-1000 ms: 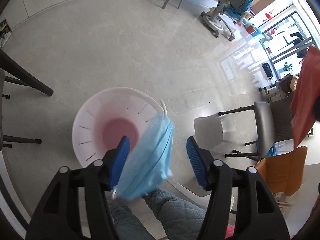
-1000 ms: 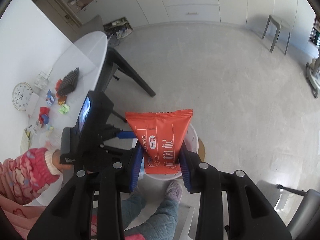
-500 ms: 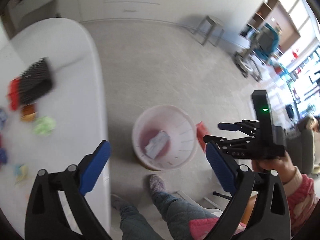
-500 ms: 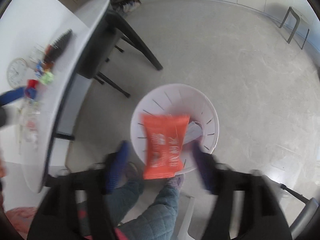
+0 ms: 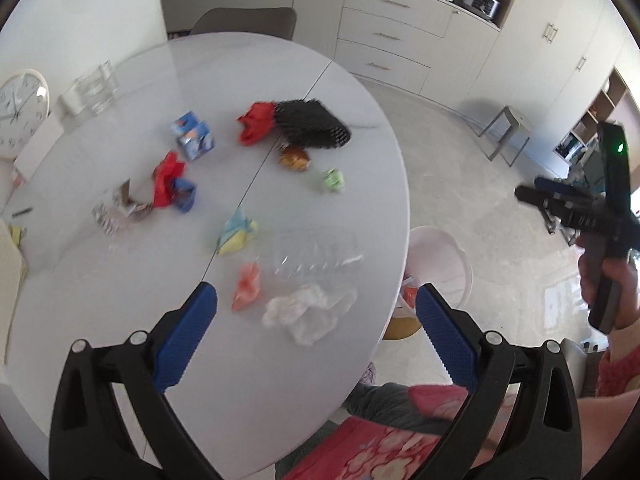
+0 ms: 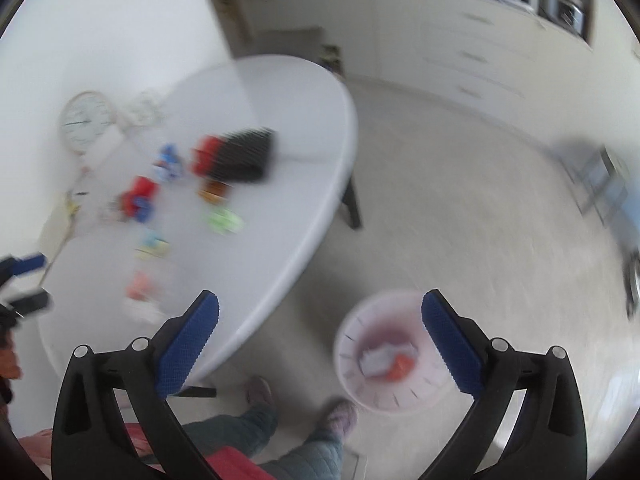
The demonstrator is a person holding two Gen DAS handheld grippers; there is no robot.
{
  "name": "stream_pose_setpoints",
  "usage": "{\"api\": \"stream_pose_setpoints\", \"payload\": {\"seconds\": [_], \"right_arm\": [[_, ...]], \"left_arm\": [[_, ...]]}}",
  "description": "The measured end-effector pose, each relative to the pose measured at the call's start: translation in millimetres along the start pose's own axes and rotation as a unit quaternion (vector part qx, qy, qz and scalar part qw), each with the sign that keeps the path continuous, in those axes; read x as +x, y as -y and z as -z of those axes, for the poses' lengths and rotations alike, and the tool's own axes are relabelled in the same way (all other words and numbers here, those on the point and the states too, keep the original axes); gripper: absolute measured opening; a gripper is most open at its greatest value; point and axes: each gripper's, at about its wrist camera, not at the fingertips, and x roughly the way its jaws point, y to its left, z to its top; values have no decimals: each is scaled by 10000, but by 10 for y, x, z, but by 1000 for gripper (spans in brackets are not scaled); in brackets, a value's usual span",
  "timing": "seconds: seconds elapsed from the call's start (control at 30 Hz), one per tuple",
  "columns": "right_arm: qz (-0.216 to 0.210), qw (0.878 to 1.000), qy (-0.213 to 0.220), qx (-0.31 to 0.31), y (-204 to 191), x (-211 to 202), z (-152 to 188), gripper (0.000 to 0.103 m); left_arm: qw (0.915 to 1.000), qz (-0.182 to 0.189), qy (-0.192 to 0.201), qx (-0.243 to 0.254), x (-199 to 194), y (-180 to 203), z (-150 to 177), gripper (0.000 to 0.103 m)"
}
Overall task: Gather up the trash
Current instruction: 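Grasp the clear plastic bottle with the right tool while the left tool grasps the white tissue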
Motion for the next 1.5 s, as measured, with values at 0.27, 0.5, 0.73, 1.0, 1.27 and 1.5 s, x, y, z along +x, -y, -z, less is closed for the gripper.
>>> {"api": "stream_pose_setpoints", "payload": {"seconds": [0.27,0.5,0.73,1.0,1.27,1.5], "right_arm": [[-674,9947,-409,-663,-700,348,-90,101],[-1094,9671,-853,-2134,-1433,859,-10,101],[-1415,8951,-1349,-4008,-2019,1488,-40,98],[-1452,8396,-2161,-4768,-2200,2099,93,78],[-1939,8712,-2272,-3896,-1934,2179,-77,66],[-1874,9281,-1640,-2769,-1344,1765,-379,66]], "left_arm": [[9990,24,-306,-322,324,-312,446,95],[9973,265,-418,-551,415,-561,513,95],[9965,260,-469,-640,437,-691,553,95],[9923,306,-481,-1100,486,-634,697,95],[9894,287,-423,-1360,850,-344,625,95],[9927,-70,-597,-1042,1363,-84,540,87]]}}
